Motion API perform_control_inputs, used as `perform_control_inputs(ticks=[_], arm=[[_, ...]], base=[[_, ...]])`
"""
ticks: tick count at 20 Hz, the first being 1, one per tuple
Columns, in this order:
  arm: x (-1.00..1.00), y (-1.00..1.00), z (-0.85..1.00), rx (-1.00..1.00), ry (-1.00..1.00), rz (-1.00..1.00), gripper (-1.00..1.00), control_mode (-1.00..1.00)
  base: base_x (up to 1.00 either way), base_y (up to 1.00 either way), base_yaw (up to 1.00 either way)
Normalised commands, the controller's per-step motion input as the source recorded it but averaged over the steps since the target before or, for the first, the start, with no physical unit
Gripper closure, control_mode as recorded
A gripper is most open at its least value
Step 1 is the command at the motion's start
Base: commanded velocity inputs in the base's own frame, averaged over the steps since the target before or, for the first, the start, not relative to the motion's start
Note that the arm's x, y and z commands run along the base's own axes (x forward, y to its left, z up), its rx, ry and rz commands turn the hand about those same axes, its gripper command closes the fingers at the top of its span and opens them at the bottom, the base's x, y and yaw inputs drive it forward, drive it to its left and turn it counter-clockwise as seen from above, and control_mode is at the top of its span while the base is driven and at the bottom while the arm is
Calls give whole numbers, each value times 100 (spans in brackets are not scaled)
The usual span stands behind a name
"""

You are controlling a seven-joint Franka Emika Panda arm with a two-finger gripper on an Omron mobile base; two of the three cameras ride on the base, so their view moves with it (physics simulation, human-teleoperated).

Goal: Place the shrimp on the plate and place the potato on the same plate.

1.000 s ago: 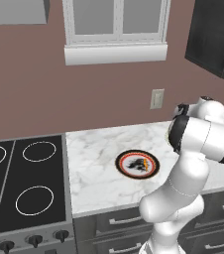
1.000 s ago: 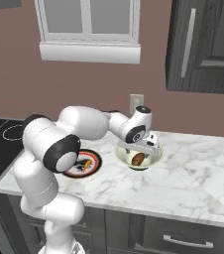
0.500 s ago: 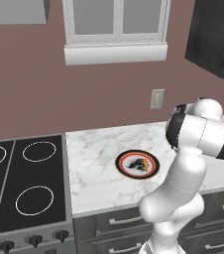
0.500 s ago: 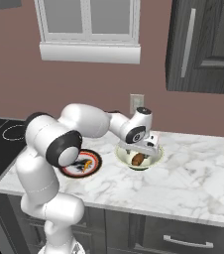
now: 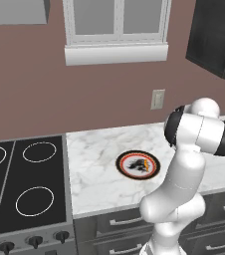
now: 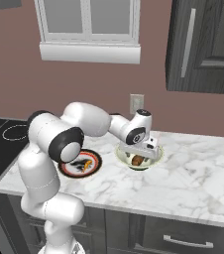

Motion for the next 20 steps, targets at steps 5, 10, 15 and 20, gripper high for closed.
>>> perform_control_inputs(ticks=[5, 10, 15, 20], arm=[[0, 0, -16, 0, 5, 0, -100, -100], [0, 0, -16, 0, 2, 0, -100, -100], [0, 0, -11, 0, 0, 0, -100, -100], [0, 0, -10, 0, 0, 0, -100, -100]], base=[[0, 0, 0], [0, 0, 0], [0, 0, 0], [0, 0, 0]])
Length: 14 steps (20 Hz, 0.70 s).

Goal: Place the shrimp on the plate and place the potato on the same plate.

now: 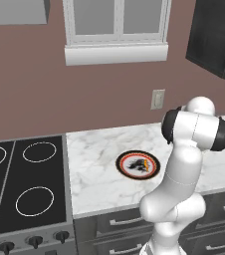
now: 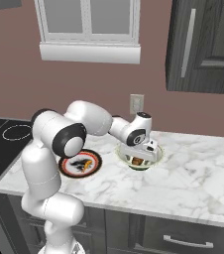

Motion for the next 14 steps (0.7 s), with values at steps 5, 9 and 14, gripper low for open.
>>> perform_control_inputs(ticks=[5, 9, 14], arm=[[0, 0, -11, 0, 2, 0, 100, -100], [0, 0, -1, 0, 0, 0, 100, -100], [0, 0, -1, 0, 0, 0, 100, -100]], base=[[0, 0, 0], [0, 0, 0], [0, 0, 0]])
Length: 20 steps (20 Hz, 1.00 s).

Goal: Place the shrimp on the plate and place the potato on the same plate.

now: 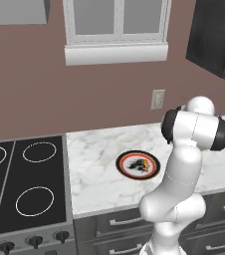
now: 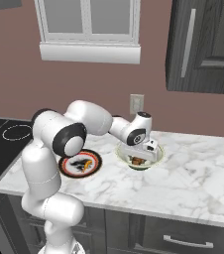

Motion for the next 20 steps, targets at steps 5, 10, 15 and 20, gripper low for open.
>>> perform_control_inputs(ticks=[5, 10, 15, 20], arm=[[0, 0, 23, 0, 0, 0, 100, -100], [0, 0, 49, 0, 0, 0, 100, -100], [0, 0, 48, 0, 0, 0, 100, -100], [-5, 16, 43, -2, 0, 0, 100, -100]], base=[[0, 0, 0], [0, 0, 0], [0, 0, 0], [0, 0, 0]])
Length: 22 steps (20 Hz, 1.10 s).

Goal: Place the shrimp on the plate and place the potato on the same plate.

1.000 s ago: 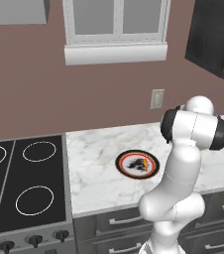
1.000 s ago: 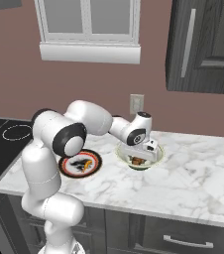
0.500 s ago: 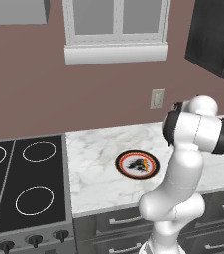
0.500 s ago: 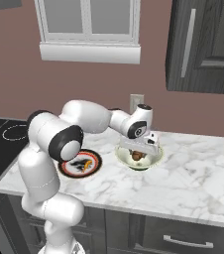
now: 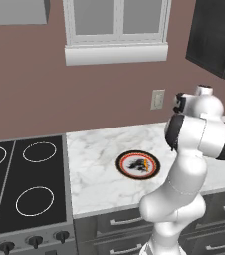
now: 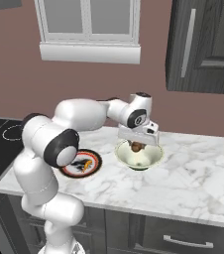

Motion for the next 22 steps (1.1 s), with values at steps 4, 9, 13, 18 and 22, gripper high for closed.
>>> perform_control_inputs(ticks=[4, 9, 13, 18, 22], arm=[[-13, 47, 39, -1, 0, 0, 100, -100], [-27, 68, 22, 0, 0, 0, 100, -100], [-32, 81, 13, 0, 0, 0, 100, -100], [-33, 79, 0, 0, 0, 0, 100, -100], [-12, 87, 0, 0, 0, 0, 100, -100]], base=[[0, 0, 0], [0, 0, 0], [0, 0, 0], [0, 0, 0], [0, 0, 0]])
